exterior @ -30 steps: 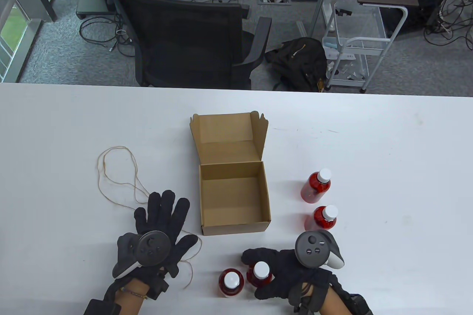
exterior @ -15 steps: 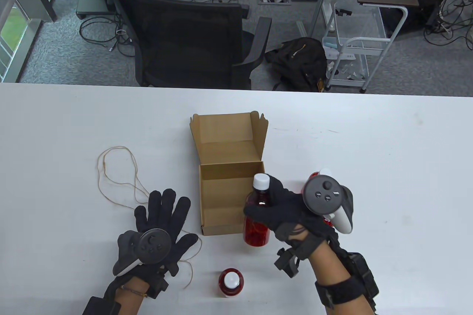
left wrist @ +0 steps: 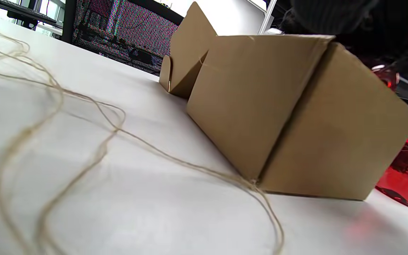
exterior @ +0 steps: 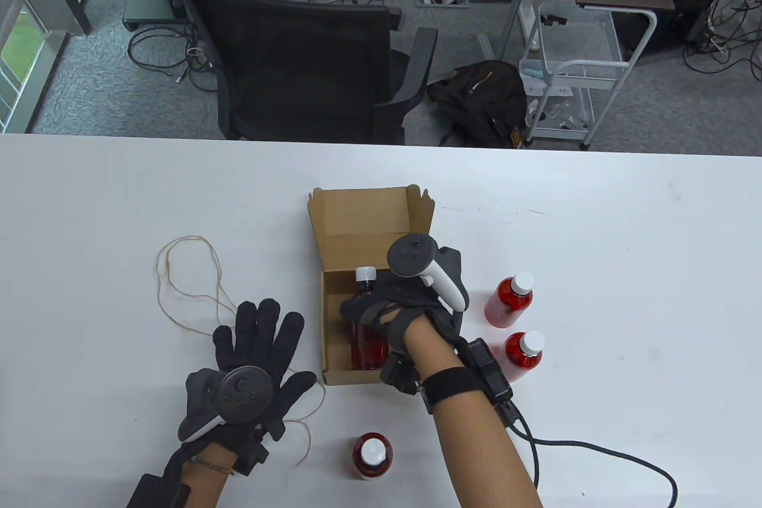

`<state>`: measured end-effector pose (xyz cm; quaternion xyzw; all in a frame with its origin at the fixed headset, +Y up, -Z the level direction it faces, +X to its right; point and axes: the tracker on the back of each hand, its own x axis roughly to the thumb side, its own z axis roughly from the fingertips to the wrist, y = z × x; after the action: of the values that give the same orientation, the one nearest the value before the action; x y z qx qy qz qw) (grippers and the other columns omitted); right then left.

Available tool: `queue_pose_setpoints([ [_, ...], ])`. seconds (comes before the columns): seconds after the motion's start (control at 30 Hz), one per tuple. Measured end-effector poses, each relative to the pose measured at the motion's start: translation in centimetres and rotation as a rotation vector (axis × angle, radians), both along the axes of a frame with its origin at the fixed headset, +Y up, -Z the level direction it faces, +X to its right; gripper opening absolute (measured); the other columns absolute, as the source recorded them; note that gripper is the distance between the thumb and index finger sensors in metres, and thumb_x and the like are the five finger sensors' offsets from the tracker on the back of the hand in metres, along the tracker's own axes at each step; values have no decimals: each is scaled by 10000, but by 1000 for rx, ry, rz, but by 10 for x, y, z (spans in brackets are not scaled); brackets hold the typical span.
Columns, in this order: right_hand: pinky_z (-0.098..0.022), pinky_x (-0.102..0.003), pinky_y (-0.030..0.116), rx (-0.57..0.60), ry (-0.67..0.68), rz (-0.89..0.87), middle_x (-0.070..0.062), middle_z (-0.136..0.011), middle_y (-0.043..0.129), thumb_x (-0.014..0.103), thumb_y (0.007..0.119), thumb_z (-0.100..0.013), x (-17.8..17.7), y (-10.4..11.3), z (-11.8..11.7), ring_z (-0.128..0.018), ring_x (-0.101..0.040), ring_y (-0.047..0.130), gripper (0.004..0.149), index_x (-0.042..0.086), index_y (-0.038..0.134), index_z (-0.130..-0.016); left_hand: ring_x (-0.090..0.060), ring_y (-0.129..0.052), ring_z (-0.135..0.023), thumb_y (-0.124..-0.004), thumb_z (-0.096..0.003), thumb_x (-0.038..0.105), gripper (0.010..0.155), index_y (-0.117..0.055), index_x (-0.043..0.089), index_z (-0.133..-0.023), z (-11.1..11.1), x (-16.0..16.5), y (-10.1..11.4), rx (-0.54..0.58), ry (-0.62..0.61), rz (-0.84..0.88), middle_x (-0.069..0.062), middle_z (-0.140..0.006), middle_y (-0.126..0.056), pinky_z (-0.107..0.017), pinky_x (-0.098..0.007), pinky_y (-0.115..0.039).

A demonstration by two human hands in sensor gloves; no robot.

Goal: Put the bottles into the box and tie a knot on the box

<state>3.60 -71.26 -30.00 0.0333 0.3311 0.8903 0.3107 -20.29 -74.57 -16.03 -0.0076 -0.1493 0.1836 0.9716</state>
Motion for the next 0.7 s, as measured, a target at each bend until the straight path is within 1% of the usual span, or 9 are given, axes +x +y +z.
queue_pose_setpoints([
  [0.1,-433,-551,835,-43,3,41,-326,-916,749,523,843,-495,-4,-9,-2,-640,-473,896,917,-81,421,-1042,-571,-47,-1101,-687,-502,640,938,-130,321,-1186,0,-1,0,-3,0,0,-195,-1265,-23,-656,-816,-183],
  [0.23,-444,-555,826,-59,9,149,-331,-926,737,516,838,-496,-8,-21,-4,-651,-475,887,927,-77,392,-1051,-577,-57,-1102,-689,-501,639,939,-138,316,-1189,-1,-1,0,-9,2,1,-199,-1266,-27,-656,-817,-187],
  [0.3,-465,-556,814,-81,32,181,-326,-944,717,510,831,-500,-9,-25,-4,-674,-474,870,923,-70,376,-1055,-577,-67,-1104,-691,-501,637,938,-145,311,-1191,-1,-1,0,-14,0,-6,-203,-1266,-33,-656,-817,-191],
  [0.33,-468,-556,811,-89,39,199,-326,-947,713,505,831,-502,-10,-28,-3,-677,-472,867,924,-70,369,-1058,-580,-79,-1105,-693,-502,635,937,-150,307,-1192,-1,-1,0,-16,-2,-12,-206,-1266,-65,-656,-817,-197],
  [0.4,-474,-566,801,-73,60,221,-339,-949,701,440,846,-491,-10,-30,-3,-681,-476,859,888,-76,389,-1051,-579,-93,-1109,-694,-505,633,934,-159,301,-1194,-1,0,-1,-24,-9,-16,-210,-1266,-67,-661,-815,-209],
  [0.43,-469,-542,816,-66,50,226,-315,-939,725,417,828,-504,-10,-30,-3,-670,-442,879,858,-77,384,-1048,-579,-93,-1109,-697,-503,631,933,-166,301,-1194,-1,0,-1,-20,-8,-13,-211,-1267,-67,-660,-816,-209],
  [0.53,-471,-540,816,-54,40,152,-302,-933,738,403,821,-506,-8,-25,-1,-669,-437,883,834,-75,402,-1046,-578,-96,-1110,-698,-502,631,933,-178,291,-1198,-1,0,0,-19,-8,-16,-213,-1268,-71,-659,-816,-209],
  [0.63,-444,-544,827,2,13,105,-306,-904,772,417,826,-498,-4,-15,2,-638,-437,904,826,-83,449,-1036,-578,-106,-1111,-700,-500,631,931,-196,286,-1202,-1,0,0,-18,-6,-21,-216,-1270,-80,-658,-816,-212],
  [0.7,-437,-539,833,31,31,78,-299,-897,782,412,829,-496,-3,-3,7,-629,-434,911,812,-77,466,-1035,-580,-108,-1109,-701,-501,628,929,-203,279,-1203,-2,-1,-1,-20,0,-22,-219,-1269,-86,-657,-816,-215],
])
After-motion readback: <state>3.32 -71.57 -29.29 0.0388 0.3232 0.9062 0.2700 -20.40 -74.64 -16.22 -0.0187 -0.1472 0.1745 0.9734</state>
